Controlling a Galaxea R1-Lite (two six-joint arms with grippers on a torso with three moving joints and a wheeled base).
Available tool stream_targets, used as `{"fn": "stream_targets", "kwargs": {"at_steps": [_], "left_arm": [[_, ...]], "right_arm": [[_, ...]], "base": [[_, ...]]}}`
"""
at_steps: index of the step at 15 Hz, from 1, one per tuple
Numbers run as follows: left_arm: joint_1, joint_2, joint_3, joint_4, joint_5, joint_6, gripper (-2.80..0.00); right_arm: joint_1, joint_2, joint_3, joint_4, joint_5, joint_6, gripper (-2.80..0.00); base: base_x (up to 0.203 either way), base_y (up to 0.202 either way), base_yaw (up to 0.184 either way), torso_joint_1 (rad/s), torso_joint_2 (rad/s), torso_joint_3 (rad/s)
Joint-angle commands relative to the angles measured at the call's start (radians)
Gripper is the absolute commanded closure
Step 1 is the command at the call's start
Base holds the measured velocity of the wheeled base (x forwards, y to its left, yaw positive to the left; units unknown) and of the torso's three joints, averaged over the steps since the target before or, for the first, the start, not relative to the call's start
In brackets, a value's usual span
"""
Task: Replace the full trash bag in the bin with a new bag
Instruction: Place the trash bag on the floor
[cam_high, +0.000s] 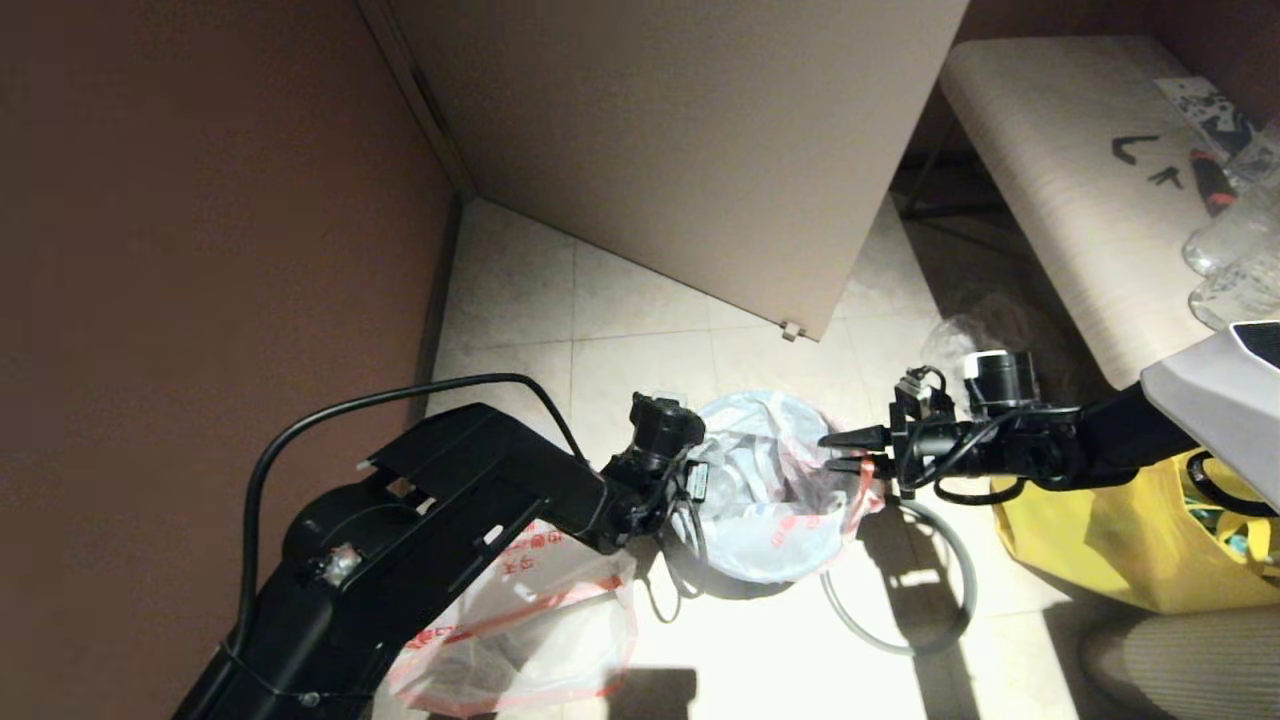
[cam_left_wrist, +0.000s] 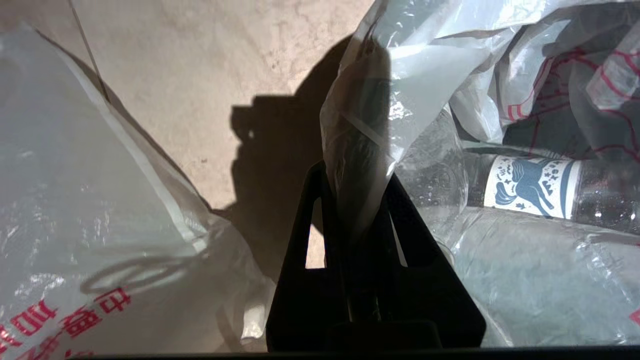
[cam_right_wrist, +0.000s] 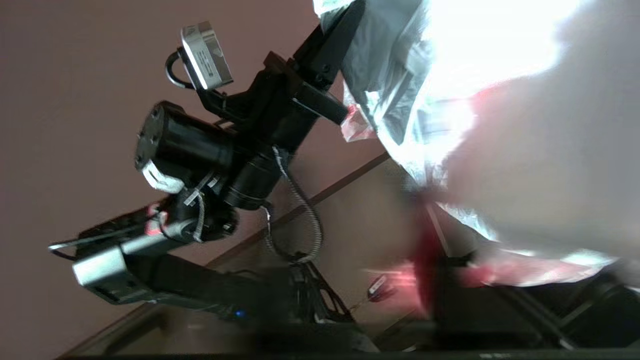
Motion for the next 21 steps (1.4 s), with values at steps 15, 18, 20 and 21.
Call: {"fn": "stream_targets", "kwargs": {"at_steps": [15, 18, 20, 21], "left_arm": [[-0.034, 0.065, -0.018, -0.132, 0.121, 0.181, 0.00], [-0.034, 0.069, -0.020, -0.132, 0.124, 0.181, 0.00], [-0.034, 0.071, -0.021, -0.131, 0.139, 0.182, 0.00], [-0.034, 0.074, -0.026, -0.131, 0.139, 0.182, 0.00]], "right_arm": [[0.079, -0.071, -0.064, -0.008, 0.008, 0.101, 0.00], [0.088, -0.117, -0.055, -0.007, 0.029, 0.119, 0.00], [0.091, -0.146, -0.044, -0.002, 0.042, 0.121, 0.00], [0.093, -0.171, -0.030, -0.003, 0.048, 0.121, 0.00]], "base": [[0.000, 0.000, 0.000, 0.000, 0.00, 0.000], [0.000, 0.000, 0.000, 0.000, 0.00, 0.000], [0.000, 0.000, 0.000, 0.000, 0.00, 0.000], [0.000, 0.000, 0.000, 0.000, 0.00, 0.000]]}}
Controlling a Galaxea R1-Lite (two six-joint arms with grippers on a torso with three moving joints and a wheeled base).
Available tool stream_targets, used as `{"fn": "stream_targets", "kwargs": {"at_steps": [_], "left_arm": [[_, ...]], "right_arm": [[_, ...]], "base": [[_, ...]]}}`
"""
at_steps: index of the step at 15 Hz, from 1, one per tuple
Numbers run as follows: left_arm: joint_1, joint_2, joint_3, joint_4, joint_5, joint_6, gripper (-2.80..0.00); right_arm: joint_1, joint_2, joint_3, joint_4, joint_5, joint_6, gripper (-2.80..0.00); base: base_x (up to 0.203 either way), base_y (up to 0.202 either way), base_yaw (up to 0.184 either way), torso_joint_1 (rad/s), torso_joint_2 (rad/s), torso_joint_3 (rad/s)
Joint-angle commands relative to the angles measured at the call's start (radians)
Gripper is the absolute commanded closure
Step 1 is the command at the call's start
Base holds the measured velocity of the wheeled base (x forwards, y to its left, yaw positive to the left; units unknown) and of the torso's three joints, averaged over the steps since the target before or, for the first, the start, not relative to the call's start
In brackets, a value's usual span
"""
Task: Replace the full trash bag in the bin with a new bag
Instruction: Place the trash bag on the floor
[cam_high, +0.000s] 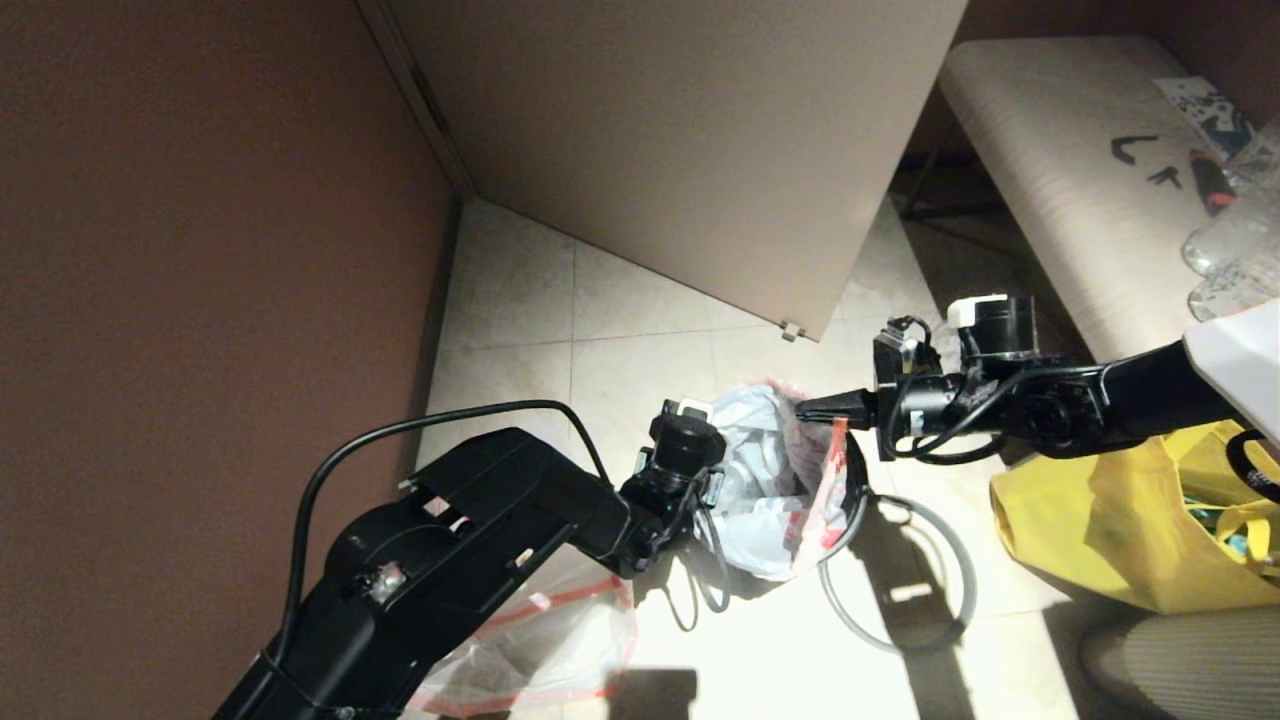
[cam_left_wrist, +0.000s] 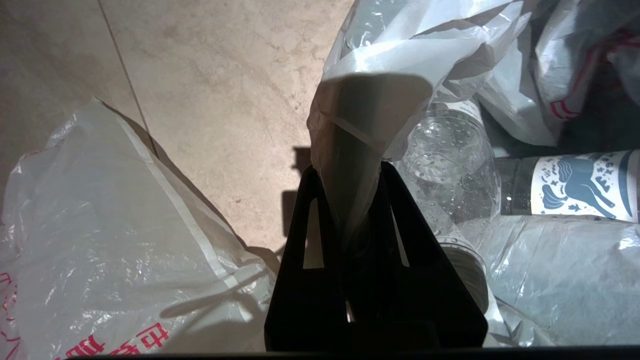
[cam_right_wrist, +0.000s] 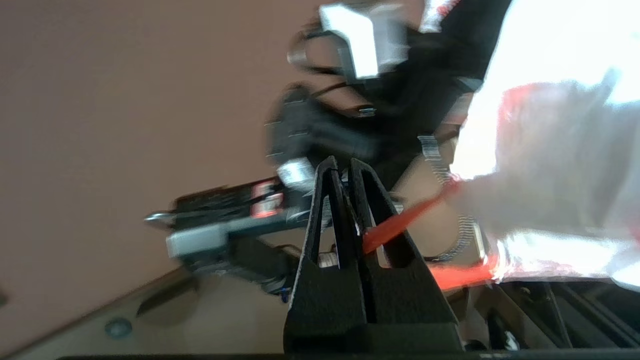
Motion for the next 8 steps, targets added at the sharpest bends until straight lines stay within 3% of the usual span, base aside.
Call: {"fn": "stream_targets", "kwargs": {"at_steps": [1, 8], "left_arm": [[0.001, 0.011, -0.006, -0.002, 0.003, 0.001, 0.00], [0.007, 0.016, -0.009, -0.003, 0.003, -0.001, 0.00]], "right_arm": [[0.003, -0.055, 0.017, -0.001, 0.022, 0.005, 0.00], [0.053, -0.123, 0.025, -0.006, 0.048, 0.051, 0.00]], "base": [[0.000, 0.000, 0.000, 0.000, 0.00, 0.000], [0.000, 0.000, 0.000, 0.000, 0.00, 0.000]]}}
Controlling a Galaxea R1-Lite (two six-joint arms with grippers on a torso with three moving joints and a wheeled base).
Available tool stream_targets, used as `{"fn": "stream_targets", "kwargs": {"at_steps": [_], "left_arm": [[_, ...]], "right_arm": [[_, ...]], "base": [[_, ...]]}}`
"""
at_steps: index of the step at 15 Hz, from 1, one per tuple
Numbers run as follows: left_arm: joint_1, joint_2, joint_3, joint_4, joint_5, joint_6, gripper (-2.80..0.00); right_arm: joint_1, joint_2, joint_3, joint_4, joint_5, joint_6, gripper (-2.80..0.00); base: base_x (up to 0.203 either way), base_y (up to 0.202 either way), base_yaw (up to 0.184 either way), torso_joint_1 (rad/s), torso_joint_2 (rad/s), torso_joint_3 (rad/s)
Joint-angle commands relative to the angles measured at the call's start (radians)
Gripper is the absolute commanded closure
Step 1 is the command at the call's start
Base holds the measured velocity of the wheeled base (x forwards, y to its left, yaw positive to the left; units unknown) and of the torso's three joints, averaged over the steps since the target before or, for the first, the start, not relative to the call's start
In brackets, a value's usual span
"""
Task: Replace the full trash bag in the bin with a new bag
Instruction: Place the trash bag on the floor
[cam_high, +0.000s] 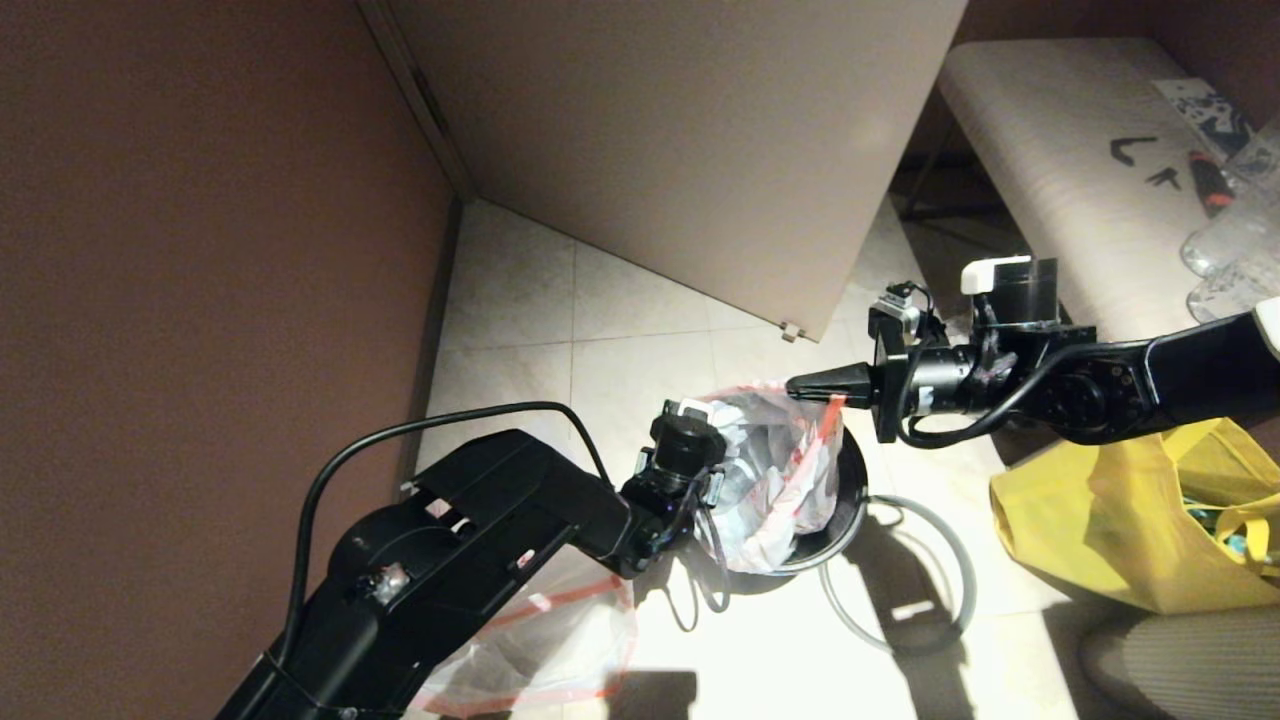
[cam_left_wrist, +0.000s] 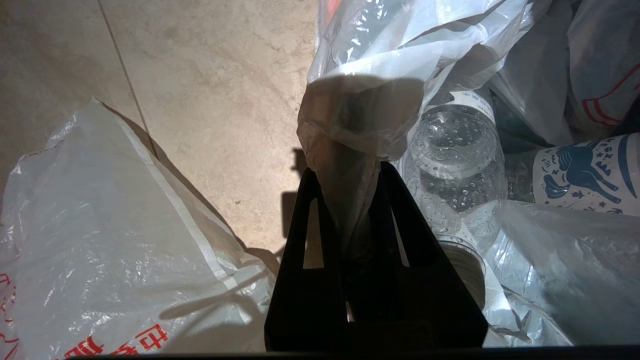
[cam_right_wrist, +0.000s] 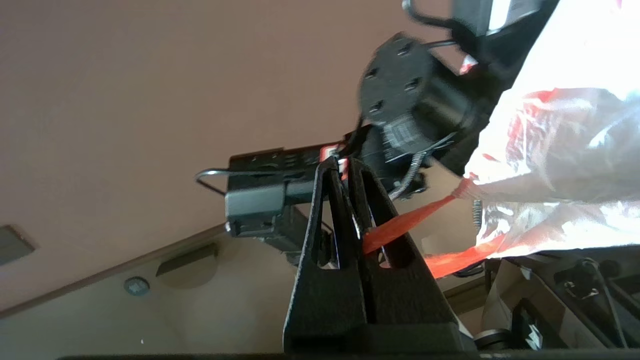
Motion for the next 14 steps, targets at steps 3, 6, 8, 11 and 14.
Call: {"fn": "stream_targets", "kwargs": {"at_steps": [3, 6, 8, 11, 14], "left_arm": [[-0.001, 0.008, 0.000, -0.002, 0.002, 0.000, 0.00], [-0.004, -0.003, 0.004, 0.000, 0.003, 0.005, 0.00], [-0.004, -0.012, 0.005, -0.002, 0.003, 0.017, 0.00], [-0.003, -0.027, 0.008, -0.002, 0.003, 0.026, -2.80], [-0.004, -0.090, 0.025, -0.004, 0.003, 0.024, -2.80]], "right_arm": [[0.003, -0.060, 0.015, 0.000, 0.007, 0.015, 0.00], [-0.002, -0.119, 0.026, -0.001, 0.007, 0.067, 0.00], [-0.003, -0.147, 0.034, 0.000, 0.007, 0.089, 0.00], [-0.005, -0.143, 0.066, 0.000, 0.007, 0.089, 0.00], [-0.005, -0.144, 0.081, 0.003, 0.007, 0.086, 0.00]], "base": [[0.000, 0.000, 0.000, 0.000, 0.00, 0.000], [0.000, 0.000, 0.000, 0.000, 0.00, 0.000], [0.000, 0.000, 0.000, 0.000, 0.00, 0.000], [0.000, 0.000, 0.000, 0.000, 0.00, 0.000], [0.000, 0.000, 0.000, 0.000, 0.00, 0.000]]}}
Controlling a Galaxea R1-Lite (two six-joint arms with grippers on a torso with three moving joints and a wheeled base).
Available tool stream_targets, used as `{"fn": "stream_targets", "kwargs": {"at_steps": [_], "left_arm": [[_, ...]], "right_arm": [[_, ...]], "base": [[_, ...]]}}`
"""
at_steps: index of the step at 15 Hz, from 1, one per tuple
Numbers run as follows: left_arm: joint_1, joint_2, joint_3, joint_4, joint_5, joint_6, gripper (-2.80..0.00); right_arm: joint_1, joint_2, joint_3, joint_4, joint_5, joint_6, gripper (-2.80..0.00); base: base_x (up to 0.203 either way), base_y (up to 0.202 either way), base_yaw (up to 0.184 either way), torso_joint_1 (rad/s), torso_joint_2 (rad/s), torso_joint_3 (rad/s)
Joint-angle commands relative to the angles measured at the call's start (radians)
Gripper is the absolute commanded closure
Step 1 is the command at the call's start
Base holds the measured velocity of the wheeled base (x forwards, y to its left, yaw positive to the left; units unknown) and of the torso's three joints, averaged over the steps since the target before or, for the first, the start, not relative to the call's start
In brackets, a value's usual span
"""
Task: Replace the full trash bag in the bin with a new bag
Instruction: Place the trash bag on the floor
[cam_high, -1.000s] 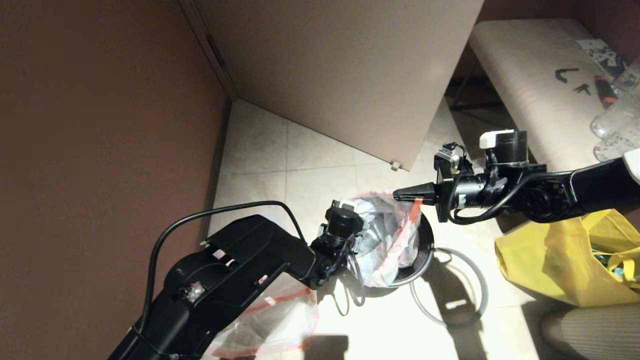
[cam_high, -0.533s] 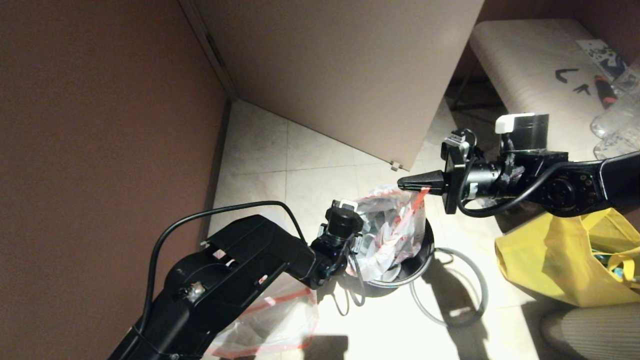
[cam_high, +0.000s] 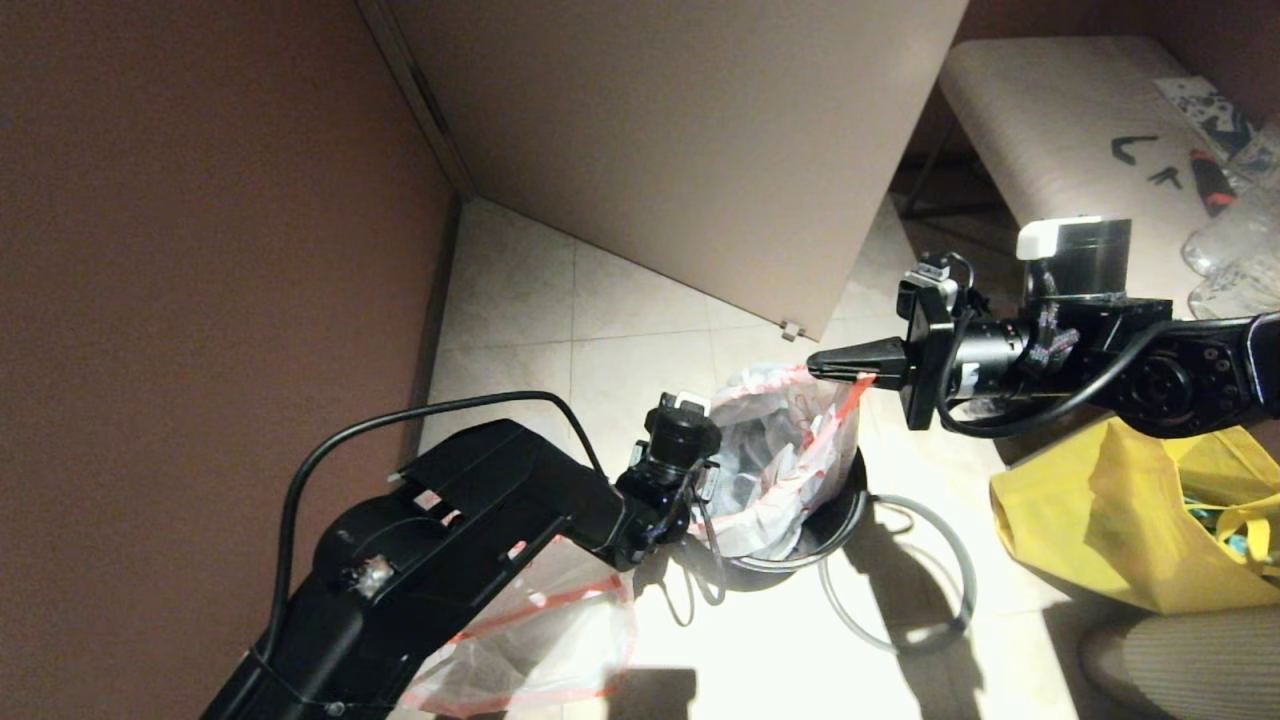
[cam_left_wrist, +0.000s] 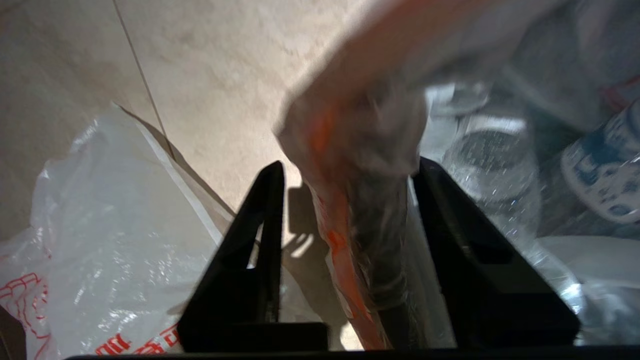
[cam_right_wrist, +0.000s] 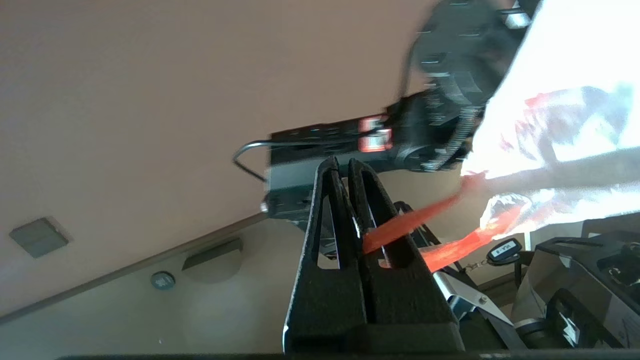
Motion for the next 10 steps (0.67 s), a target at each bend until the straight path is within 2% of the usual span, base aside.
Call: {"fn": "stream_targets", "kwargs": {"at_steps": [1, 4, 7, 8, 9, 10], "left_arm": [[-0.004, -0.080, 0.025, -0.010, 0.001, -0.003, -2.80], [-0.015, -0.222, 0.176, -0.015, -0.001, -0.019, -2.80], [0.003, -0.331, 0.424, -0.037, -0.003, -0.099, -2.80], [0.024, -0.340, 0.502, -0.079, -0.007, -0.125, -0.96], [0.047, -0.335, 0.575, -0.151, -0.016, -0.139, 0.00], [0.075, -0.319, 0.649, -0.258, -0.026, -0.148, 0.00]], "right_arm": [[-0.002, 0.001, 0.003, -0.001, 0.005, 0.005, 0.00], [-0.001, -0.019, 0.003, 0.000, 0.005, 0.007, 0.00], [0.009, -0.069, -0.001, 0.001, 0.007, 0.012, 0.00], [0.011, -0.090, -0.004, 0.001, 0.007, 0.020, 0.00], [0.013, -0.120, -0.005, -0.001, 0.007, 0.029, 0.00], [0.015, -0.154, -0.006, -0.002, 0.007, 0.034, 0.00]], "base": [[0.000, 0.000, 0.000, 0.000, 0.00, 0.000], [0.000, 0.000, 0.000, 0.000, 0.00, 0.000], [0.000, 0.000, 0.000, 0.000, 0.00, 0.000], [0.000, 0.000, 0.000, 0.000, 0.00, 0.000], [0.000, 0.000, 0.000, 0.000, 0.00, 0.000], [0.000, 0.000, 0.000, 0.000, 0.00, 0.000]]}}
